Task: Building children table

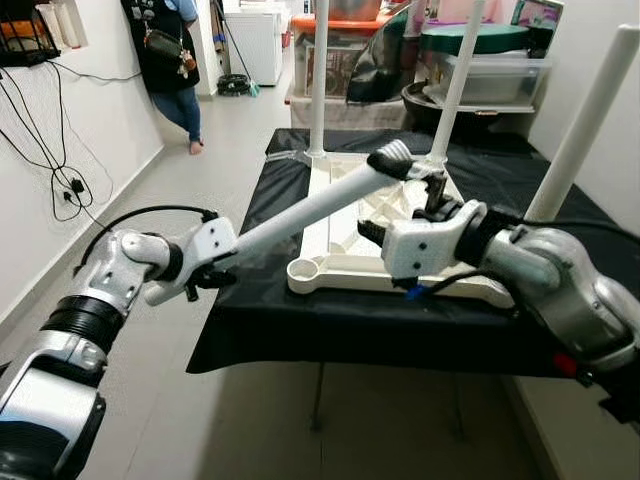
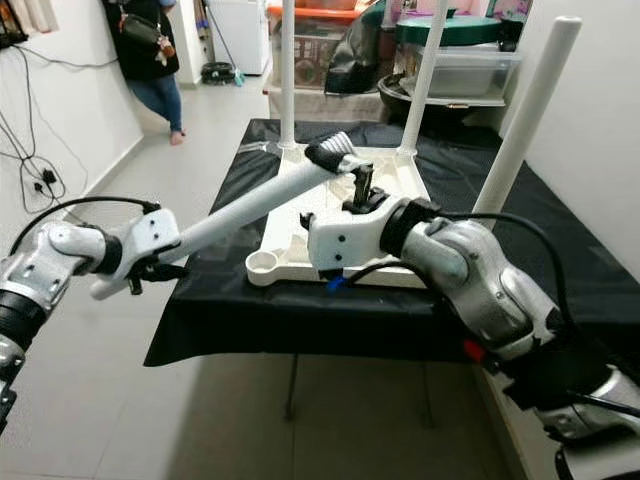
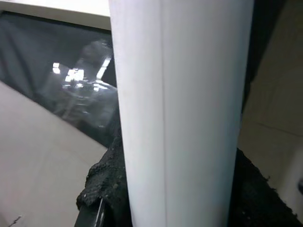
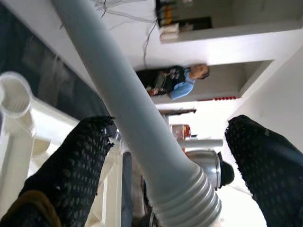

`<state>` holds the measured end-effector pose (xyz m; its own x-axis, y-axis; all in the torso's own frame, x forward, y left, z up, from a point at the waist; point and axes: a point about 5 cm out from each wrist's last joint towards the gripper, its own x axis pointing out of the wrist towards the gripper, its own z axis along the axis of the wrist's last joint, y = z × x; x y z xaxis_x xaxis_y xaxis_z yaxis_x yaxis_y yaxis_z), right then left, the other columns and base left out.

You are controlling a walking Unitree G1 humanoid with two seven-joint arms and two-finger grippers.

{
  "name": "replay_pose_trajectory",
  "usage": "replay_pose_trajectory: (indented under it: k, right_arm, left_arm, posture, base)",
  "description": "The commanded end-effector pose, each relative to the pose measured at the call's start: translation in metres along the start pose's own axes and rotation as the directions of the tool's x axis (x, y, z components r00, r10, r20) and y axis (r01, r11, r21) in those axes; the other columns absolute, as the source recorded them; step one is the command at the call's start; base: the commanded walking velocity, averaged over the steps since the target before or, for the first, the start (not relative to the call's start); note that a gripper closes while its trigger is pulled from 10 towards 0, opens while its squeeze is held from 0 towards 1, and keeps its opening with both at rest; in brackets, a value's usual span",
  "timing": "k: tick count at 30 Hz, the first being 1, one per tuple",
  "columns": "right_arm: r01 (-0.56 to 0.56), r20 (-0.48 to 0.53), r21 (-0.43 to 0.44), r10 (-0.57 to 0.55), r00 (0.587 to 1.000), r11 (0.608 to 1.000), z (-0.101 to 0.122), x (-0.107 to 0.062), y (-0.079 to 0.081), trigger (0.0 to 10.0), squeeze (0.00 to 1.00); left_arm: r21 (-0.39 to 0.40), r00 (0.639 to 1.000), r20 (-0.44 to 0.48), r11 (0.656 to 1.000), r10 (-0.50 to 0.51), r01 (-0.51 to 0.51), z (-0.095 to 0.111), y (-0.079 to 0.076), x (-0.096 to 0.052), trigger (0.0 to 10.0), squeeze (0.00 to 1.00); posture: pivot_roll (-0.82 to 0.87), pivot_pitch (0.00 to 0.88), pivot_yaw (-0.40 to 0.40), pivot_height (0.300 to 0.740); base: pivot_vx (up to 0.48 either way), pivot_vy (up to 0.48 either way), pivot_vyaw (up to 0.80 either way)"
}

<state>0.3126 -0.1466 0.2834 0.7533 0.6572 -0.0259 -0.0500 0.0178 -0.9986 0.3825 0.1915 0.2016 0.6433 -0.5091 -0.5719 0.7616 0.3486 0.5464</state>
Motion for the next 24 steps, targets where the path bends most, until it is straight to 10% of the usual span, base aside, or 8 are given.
replay_pose_trajectory:
  k: [1,13,24]
  right_arm:
    - [-0.008,0.014,-0.029,0.009,1.0,1.0,0.003,0.004,0.002,10.0,0.0]
    - [-0.216,-0.081,-0.105,0.208,0.975,0.971,-0.014,0.015,0.024,10.0,0.0]
    - [-0.264,-0.174,-0.083,0.247,0.953,0.961,-0.024,0.027,0.037,10.0,0.0]
  left_arm:
    - [0.016,1.0,-0.018,1.0,-0.024,0.024,0.003,-0.001,0.003,10.0,0.0]
    - [0.233,0.981,-0.113,0.956,-0.158,0.18,0.03,-0.004,0.019,10.0,0.0]
    - [0.158,0.985,-0.033,0.972,-0.17,0.173,0.054,-0.003,0.03,10.0,0.0]
  posture:
    - [0.03,0.0,-0.029,0.74]
    - [0.02,0.0,-0.032,0.74]
    - [0.02,0.0,-0.033,0.74]
  base:
    - [0.0,0.0,0.0]
    - [0.0,0.0,0.0]
    - [0.0,0.0,0.0]
